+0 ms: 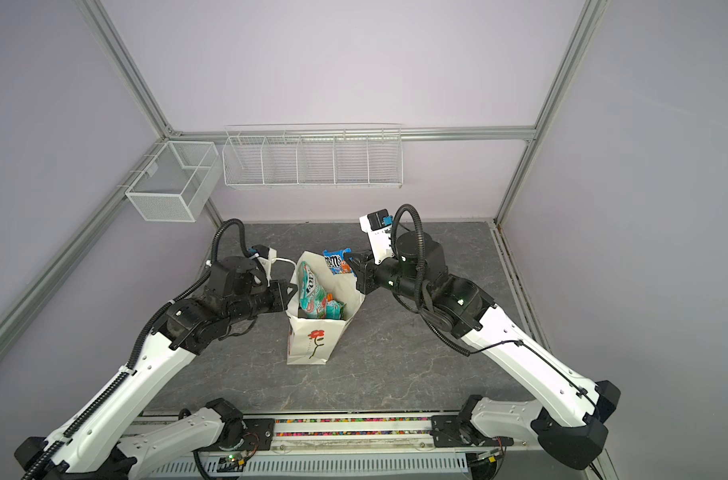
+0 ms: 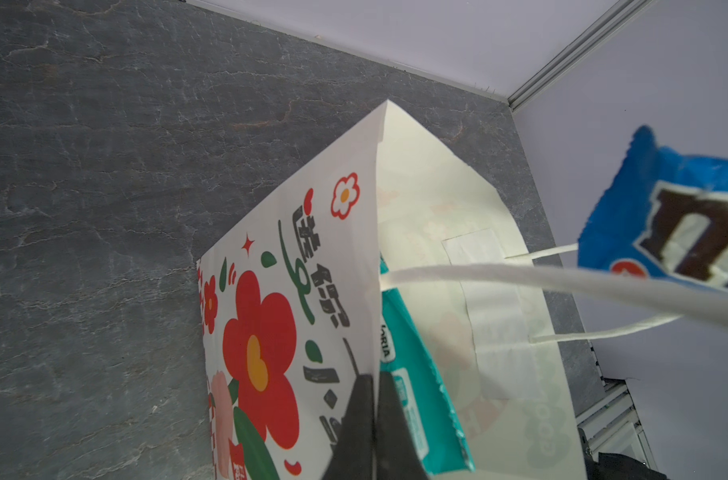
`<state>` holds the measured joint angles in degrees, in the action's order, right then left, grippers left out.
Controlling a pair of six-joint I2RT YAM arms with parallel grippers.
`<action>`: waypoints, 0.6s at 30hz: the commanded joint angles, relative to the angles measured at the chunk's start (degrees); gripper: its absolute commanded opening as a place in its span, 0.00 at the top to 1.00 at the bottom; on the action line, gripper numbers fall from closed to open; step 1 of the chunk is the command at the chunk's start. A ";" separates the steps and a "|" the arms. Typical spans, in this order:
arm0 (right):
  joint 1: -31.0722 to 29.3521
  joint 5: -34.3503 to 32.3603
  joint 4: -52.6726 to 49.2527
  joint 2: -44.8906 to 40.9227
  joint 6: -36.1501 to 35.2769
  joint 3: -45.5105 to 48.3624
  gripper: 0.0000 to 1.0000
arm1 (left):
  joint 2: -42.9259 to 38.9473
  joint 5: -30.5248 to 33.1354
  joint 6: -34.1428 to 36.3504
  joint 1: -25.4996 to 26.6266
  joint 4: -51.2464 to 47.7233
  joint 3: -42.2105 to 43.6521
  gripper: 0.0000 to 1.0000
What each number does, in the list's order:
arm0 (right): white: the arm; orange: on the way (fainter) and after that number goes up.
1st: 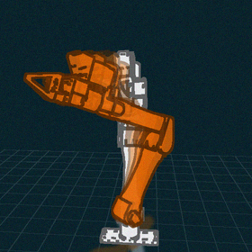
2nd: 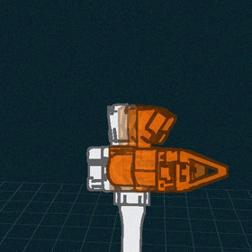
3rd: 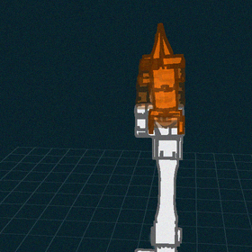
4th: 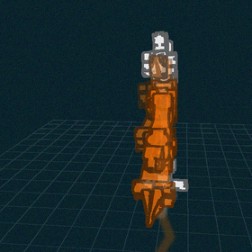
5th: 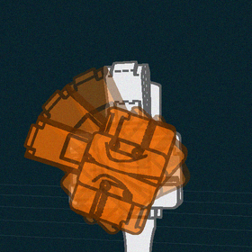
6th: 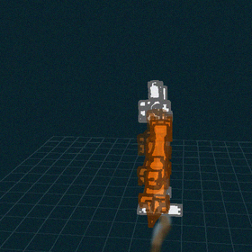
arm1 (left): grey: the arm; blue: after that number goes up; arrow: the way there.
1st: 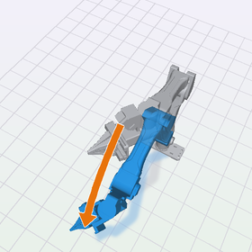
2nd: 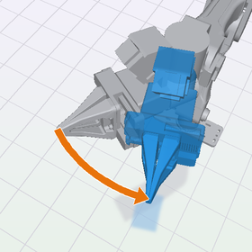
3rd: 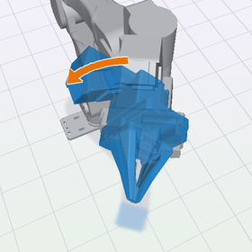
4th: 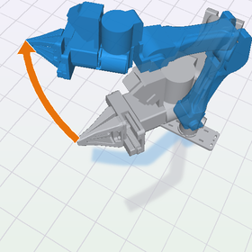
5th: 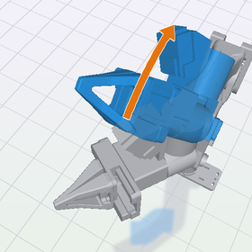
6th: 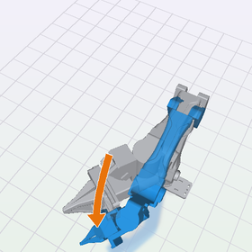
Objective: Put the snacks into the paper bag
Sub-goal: 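Carry the M&M's bag with the right gripper over the bag opening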
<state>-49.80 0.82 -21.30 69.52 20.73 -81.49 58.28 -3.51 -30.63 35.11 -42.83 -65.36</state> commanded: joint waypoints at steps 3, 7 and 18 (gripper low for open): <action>-0.97 -1.96 -0.90 1.12 -2.35 -1.68 0.91 | -0.19 -0.81 -0.66 1.31 4.15 -3.18 1.00; -1.41 -2.79 -1.80 1.93 -2.91 -2.17 0.90 | -0.10 -0.62 -0.72 1.71 4.24 -3.24 1.00; -2.09 -4.51 -3.74 4.35 -3.42 -3.41 0.91 | -0.08 -0.80 -1.03 2.15 4.78 -3.28 1.00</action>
<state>-51.37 -2.55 -25.02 73.19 18.72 -83.13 58.57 -3.29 -31.11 36.77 -42.06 -65.39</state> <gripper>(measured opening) 0.097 0.047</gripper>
